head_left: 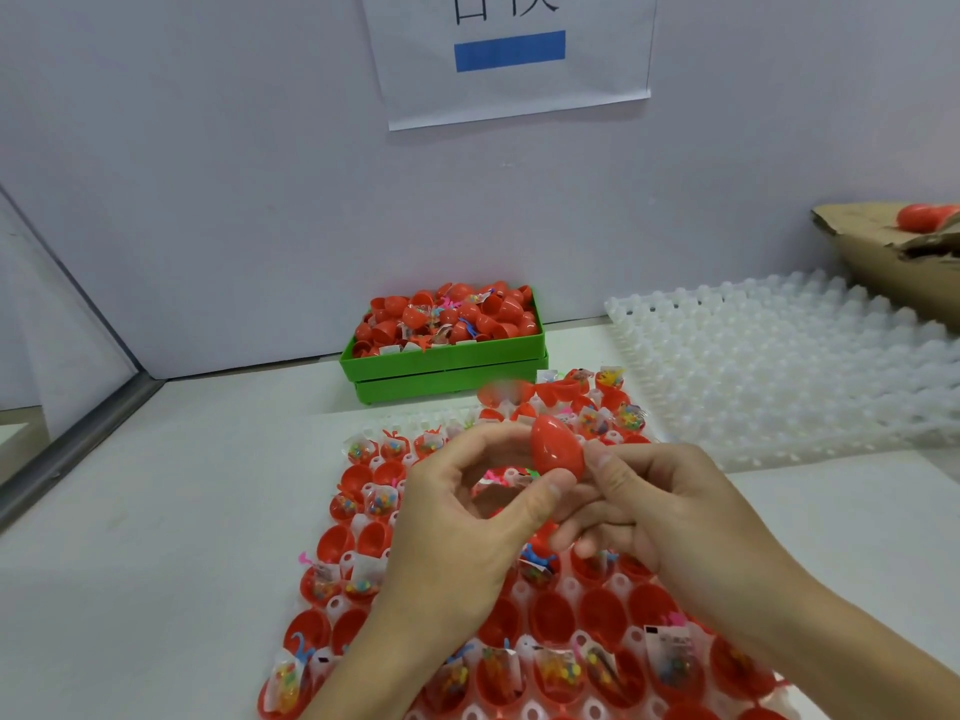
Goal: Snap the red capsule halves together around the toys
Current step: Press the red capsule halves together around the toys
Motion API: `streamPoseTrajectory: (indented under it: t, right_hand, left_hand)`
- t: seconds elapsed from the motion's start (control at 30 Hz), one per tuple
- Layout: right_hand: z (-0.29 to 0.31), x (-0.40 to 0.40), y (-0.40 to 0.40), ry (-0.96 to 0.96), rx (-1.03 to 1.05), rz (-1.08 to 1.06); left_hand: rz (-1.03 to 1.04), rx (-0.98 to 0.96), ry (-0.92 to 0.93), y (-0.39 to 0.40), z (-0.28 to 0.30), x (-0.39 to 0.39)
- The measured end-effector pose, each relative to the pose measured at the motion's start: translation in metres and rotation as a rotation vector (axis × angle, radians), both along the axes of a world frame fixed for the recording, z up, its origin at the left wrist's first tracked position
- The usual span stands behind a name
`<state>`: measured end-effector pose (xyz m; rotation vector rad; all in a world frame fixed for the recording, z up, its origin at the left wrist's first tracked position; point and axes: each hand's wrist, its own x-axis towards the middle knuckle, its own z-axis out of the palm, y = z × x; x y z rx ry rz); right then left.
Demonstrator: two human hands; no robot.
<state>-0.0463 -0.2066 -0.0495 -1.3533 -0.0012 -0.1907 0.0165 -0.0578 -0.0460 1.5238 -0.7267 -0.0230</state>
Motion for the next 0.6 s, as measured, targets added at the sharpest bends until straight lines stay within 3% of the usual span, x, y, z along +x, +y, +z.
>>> streamPoseTrajectory:
  t: [0.2,0.6]
  right_hand:
    - [0.0011,-0.0007,-0.0027,-0.066,-0.222,-0.219]
    - [-0.005,0.0022,-0.0031,-0.03,-0.12,-0.122]
  left_hand:
    - [0.068,0.013,-0.056,0.0001,-0.0018,0.0005]
    - [0.047,0.167,-0.208,0.0014,-0.0021,-0.0012]
